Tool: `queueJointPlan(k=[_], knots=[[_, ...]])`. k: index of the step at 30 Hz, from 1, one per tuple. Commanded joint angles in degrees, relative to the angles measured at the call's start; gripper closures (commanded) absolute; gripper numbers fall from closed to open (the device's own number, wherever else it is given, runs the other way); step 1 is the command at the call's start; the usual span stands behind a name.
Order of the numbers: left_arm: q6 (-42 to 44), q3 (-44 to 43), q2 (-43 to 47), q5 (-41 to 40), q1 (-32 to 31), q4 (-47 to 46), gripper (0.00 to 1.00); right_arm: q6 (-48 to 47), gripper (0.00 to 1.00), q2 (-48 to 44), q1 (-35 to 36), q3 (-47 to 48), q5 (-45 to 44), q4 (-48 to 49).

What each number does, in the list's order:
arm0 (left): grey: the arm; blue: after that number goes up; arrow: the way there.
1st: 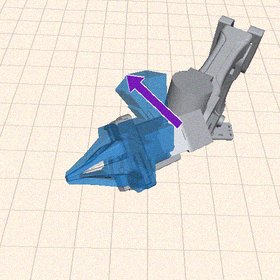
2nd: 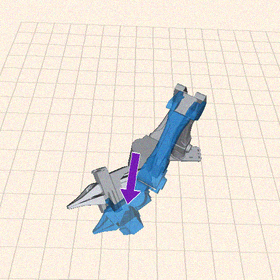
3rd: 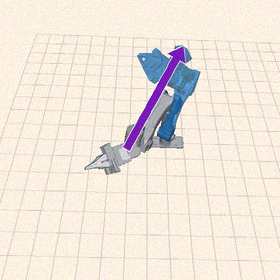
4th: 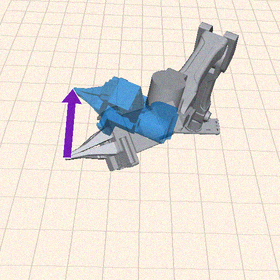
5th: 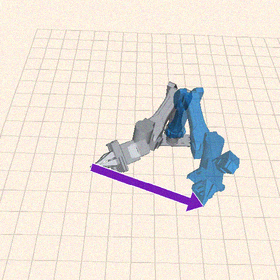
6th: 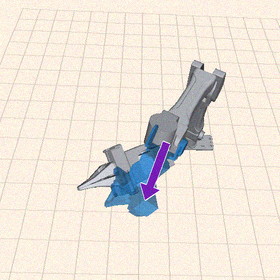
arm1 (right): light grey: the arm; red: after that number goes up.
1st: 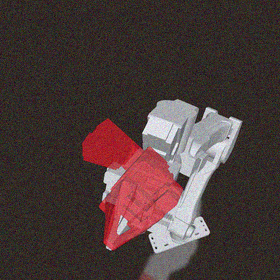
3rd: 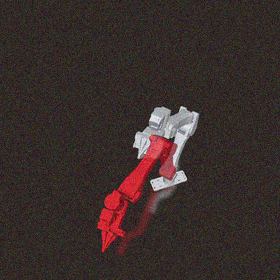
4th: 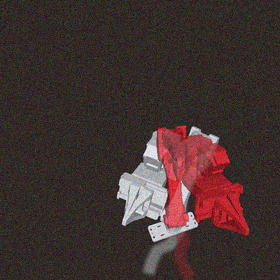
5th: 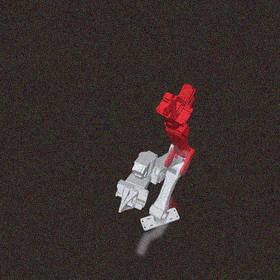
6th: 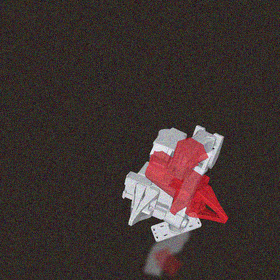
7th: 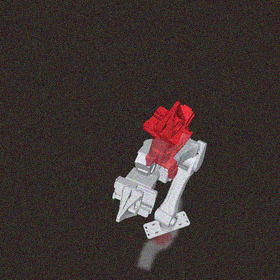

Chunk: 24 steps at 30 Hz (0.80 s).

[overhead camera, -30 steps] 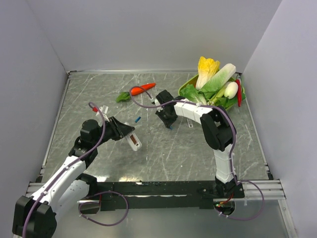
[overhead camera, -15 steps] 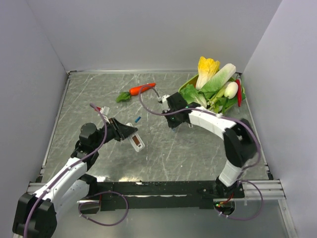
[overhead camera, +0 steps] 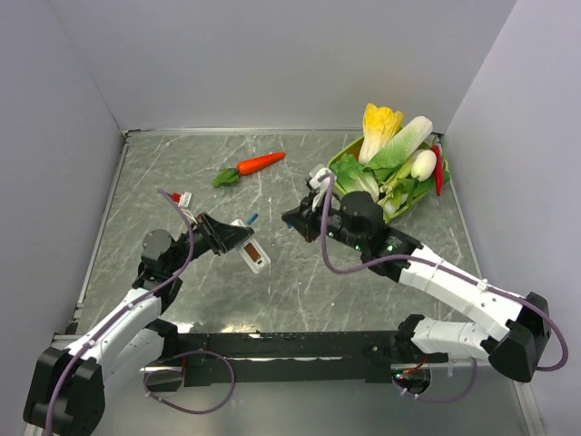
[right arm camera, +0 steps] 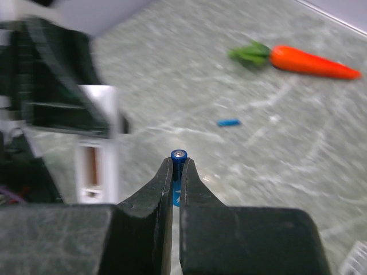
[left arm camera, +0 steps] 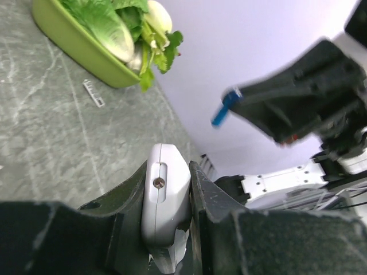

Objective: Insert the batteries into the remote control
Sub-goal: Pick up the battery from the center of the board, then load the battery into the remote control.

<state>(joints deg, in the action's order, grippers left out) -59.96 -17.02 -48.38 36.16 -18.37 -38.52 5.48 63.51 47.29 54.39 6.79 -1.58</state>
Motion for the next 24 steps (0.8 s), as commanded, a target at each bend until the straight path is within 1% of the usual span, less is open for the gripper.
queueJointPlan(k=[1, 7, 13, 17, 24], knots=[[-3.9, -0.6, -0.9, 0.9, -0.4, -7.2, 0.99, 0.6, 1.0, -2.1, 5.8, -2.5, -2.1, 12.8], [-1.6, -2.5, 0.4, -1.2, -1.7, -1.8, 0.99, -0.6, 1.0, -0.6, 10.0, -2.8, -2.5, 16.8], [-1.0, -3.5, 2.1, -3.6, -2.0, 2.0, 0.99, -2.0, 1.0, 2.8, 13.3, -1.2, -1.2, 16.4], [-0.1, -4.2, 3.1, -5.2, -2.2, 5.2, 0.99, -2.5, 1.0, 4.7, 15.0, -1.8, -2.8, 17.3], [0.5, -5.0, 4.3, -6.3, -2.3, 7.9, 0.99, -3.1, 1.0, 6.7, 16.2, -3.1, -5.8, 19.4]])
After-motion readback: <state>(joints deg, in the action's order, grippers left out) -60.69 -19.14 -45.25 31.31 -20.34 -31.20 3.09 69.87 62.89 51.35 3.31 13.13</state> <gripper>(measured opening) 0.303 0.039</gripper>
